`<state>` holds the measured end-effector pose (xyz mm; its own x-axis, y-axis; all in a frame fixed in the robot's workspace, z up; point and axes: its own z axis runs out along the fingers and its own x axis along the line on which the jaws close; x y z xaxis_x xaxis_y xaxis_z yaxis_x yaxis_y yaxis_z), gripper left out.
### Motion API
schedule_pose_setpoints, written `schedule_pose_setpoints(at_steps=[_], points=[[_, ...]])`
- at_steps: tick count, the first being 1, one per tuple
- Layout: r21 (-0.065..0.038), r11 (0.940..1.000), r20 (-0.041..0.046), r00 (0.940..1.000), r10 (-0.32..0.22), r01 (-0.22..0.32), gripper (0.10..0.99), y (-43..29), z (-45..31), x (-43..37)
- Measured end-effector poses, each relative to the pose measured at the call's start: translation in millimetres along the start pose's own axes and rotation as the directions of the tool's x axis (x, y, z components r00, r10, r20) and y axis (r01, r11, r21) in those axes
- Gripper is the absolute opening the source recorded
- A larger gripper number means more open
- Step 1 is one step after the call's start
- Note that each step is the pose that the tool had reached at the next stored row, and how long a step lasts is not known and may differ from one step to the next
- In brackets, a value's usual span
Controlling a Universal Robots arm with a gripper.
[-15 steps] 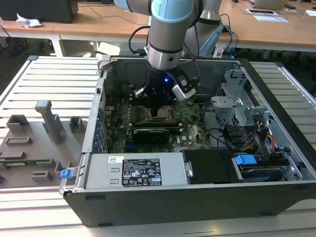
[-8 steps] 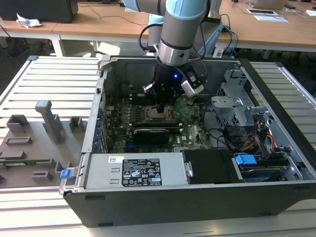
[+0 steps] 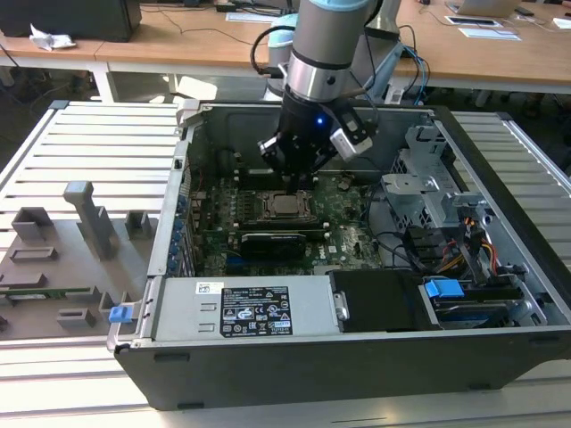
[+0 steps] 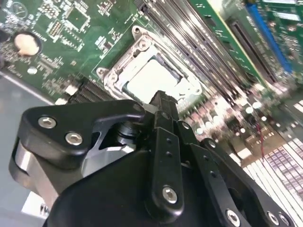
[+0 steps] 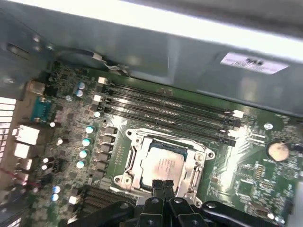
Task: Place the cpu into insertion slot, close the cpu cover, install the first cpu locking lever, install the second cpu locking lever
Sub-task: 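Install the second cpu locking lever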
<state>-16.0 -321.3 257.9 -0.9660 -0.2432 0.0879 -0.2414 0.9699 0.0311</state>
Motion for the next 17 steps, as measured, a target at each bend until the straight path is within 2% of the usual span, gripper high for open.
schedule_pose_setpoints(at_steps=[2, 3, 4, 5, 6, 8, 9, 17], points=[[0.004, 1.0000, -0.0010, 1.0000, 0.001, -0.001, 0.110, 0.9, -16.7, 1.4], [0.020, 0.9998, -0.0048, 1.0000, 0.002, -0.002, 0.110, 1.4, -19.9, 1.6], [0.045, 0.9990, -0.0112, 0.9999, 0.005, -0.004, 0.110, 2.0, -20.9, 1.6], [0.058, 0.9983, -0.0143, 0.9999, 0.006, -0.005, 0.110, 2.4, -21.5, 1.5], [0.059, 0.9982, -0.0148, 0.9999, 0.006, -0.005, 0.110, 2.6, -22.0, 1.5], [0.059, 0.9982, -0.0147, 0.9999, 0.006, -0.005, 0.110, 3.0, -29.7, 2.1], [0.059, 0.9982, -0.0146, 0.9999, 0.006, -0.005, 0.110, 3.0, -30.6, 2.2], [0.059, 0.9982, -0.0147, 0.9999, 0.006, -0.005, 0.110, 3.0, -31.1, 2.3]])
